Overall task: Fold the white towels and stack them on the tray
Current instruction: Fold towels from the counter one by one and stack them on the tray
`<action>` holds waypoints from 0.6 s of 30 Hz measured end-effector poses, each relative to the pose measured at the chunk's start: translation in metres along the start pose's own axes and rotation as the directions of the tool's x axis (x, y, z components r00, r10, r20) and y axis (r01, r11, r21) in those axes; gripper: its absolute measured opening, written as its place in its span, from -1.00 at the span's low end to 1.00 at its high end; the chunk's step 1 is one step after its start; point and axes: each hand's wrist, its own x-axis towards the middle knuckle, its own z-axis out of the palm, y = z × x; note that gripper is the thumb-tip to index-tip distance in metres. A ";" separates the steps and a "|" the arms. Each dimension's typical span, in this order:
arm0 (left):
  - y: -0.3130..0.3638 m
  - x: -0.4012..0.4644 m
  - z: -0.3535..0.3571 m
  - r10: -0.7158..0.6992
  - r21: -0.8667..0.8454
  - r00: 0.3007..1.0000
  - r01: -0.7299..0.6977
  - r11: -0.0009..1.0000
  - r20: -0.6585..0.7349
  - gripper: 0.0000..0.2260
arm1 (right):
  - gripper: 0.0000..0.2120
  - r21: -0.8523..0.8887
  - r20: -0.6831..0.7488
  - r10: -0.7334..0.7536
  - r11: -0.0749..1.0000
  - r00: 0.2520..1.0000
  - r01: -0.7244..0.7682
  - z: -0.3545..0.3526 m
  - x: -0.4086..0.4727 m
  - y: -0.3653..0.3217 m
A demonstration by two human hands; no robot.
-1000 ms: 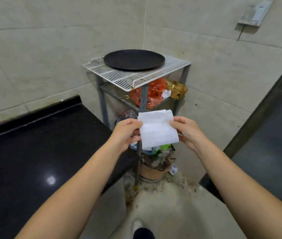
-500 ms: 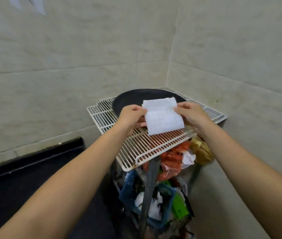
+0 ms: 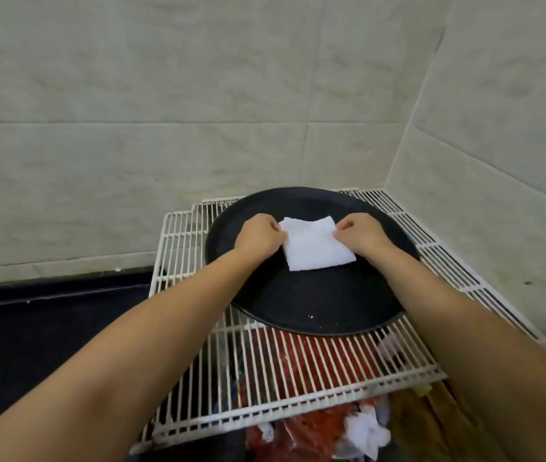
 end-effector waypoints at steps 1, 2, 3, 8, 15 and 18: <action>0.000 0.000 0.004 -0.001 0.071 1.000 0.002 0.997 -0.017 -0.89 | -0.75 -0.067 0.000 -0.015 0.998 1.000 0.015 0.002 0.005 0.000; -0.001 0.000 0.008 0.003 0.136 0.999 0.002 0.991 -0.037 -0.93 | -0.75 -0.121 0.011 -0.027 0.992 1.000 0.028 0.004 0.009 0.001; -0.001 -0.001 0.011 0.018 0.193 0.998 -0.006 0.981 -0.061 -0.95 | -0.77 -0.162 0.030 -0.029 0.986 0.999 0.034 0.005 0.012 0.002; -0.003 -0.007 0.008 0.048 0.243 0.993 -0.020 0.970 -0.110 -0.76 | -0.85 -0.310 0.061 -0.051 0.948 0.997 0.068 -0.003 0.007 -0.002; -0.037 -0.060 -0.069 0.145 0.151 0.963 -0.113 0.982 -0.227 -0.76 | -0.65 -0.329 0.048 -0.359 0.875 0.932 0.354 0.025 -0.049 -0.082; -0.086 -0.110 -0.129 0.099 0.149 0.946 -0.054 0.987 -0.310 -0.78 | -0.68 -0.285 0.110 -0.506 0.809 0.855 0.515 0.074 -0.103 -0.138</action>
